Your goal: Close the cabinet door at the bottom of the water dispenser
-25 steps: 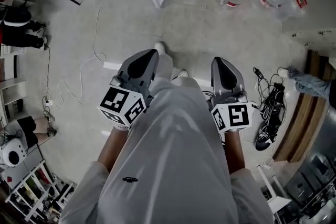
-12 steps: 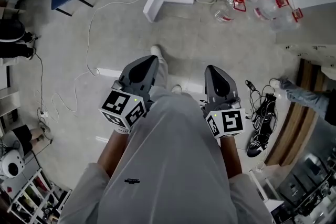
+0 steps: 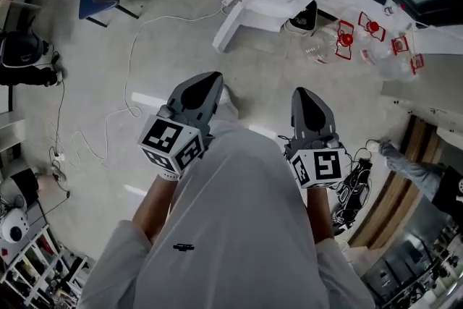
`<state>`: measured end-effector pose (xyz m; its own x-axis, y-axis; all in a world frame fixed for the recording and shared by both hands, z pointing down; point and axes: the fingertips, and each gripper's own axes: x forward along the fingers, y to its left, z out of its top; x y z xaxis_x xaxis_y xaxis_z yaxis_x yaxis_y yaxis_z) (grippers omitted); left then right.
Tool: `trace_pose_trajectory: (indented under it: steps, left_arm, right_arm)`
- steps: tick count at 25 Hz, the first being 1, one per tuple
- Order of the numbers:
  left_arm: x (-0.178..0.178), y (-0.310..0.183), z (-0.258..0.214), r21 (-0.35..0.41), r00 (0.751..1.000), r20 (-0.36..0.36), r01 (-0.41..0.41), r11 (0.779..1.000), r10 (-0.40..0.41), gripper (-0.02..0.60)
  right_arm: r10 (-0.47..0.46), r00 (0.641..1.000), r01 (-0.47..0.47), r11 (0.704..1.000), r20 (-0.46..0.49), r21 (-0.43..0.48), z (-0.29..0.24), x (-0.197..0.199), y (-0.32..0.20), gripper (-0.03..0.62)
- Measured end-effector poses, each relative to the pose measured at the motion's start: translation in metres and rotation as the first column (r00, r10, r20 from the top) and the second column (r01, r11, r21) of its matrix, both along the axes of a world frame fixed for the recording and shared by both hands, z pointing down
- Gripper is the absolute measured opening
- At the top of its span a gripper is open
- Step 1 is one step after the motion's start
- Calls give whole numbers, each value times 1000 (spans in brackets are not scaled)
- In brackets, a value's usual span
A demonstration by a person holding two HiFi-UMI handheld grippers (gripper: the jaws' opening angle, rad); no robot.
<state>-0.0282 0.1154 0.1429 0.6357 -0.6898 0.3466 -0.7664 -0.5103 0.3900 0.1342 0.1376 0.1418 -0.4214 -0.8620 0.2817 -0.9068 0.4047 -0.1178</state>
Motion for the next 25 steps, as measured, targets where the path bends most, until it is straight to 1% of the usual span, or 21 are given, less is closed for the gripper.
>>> trace_pose_trajectory:
  steps: [3,7,10,13,16,20,25]
  left_arm:
    - [-14,-32,1,3,1000,1,15,1000,-15,0]
    - [-16,-60,3,1,999,12,52,999,-52,0]
    - [-15,-69,7,-17,995,28,98,995,-98,0]
    - [-10,-80,10,-40,989,35,146,988,-144,0]
    - [-4,-80,13,-57,980,40,199,978,-197,0]
    - [3,-87,15,-54,971,53,237,970,-234,0]
    - [-3,-92,17,-57,957,70,286,956,-282,1]
  right_arm:
    - [-20,1000,20,1000,-17,0,2,-11,-36,11]
    - [-66,998,66,998,-12,-3,5,-16,-74,11]
    - [-123,992,123,992,10,-11,6,-20,-95,11]
    - [-203,979,203,979,-25,-10,7,-22,-116,11]
    - [-259,965,259,966,-30,-6,6,-20,-130,11]
    - [-306,951,307,952,-31,6,8,-16,-147,11]
    - [-352,936,351,936,-22,-18,17,-18,-158,11]
